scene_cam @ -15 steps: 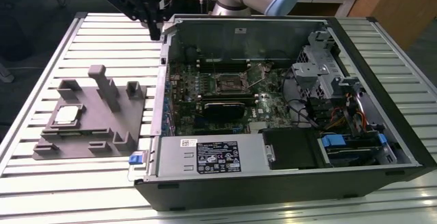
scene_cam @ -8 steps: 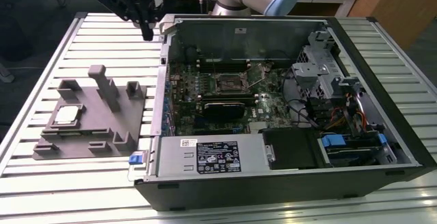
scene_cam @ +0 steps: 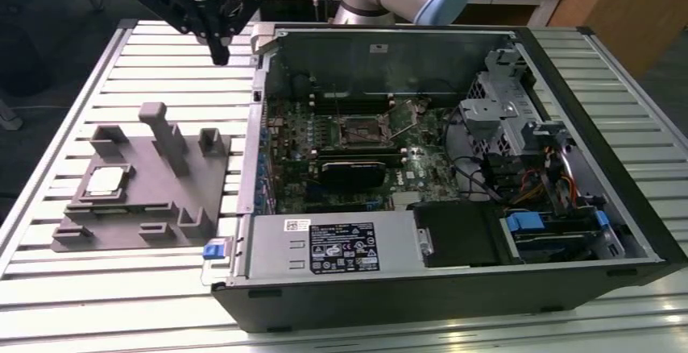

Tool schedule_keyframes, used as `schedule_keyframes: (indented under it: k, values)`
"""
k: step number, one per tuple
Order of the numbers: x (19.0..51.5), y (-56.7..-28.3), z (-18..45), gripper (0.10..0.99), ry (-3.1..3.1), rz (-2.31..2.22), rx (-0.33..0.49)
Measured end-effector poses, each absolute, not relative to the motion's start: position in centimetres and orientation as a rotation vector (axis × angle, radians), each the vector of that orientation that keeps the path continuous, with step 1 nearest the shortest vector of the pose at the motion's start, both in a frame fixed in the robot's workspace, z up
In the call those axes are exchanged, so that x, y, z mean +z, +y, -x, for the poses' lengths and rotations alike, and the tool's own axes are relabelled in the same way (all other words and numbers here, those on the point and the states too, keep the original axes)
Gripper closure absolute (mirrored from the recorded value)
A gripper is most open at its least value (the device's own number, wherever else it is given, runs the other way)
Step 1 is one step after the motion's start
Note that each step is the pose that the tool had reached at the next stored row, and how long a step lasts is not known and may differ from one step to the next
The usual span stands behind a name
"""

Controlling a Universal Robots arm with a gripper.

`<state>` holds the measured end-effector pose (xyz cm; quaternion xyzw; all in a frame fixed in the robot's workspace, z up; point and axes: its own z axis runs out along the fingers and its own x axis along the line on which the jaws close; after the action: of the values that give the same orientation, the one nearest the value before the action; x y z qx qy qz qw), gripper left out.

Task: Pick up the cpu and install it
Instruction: 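Reach for the cpu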

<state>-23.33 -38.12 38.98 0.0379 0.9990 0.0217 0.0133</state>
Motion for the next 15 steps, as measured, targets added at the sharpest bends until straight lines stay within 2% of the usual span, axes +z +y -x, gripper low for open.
schedule_keyframes:
  k: [15]
  values:
    - [38.5, -38.1, 25.9, 0.980, 3.112, -0.118, 0.067]
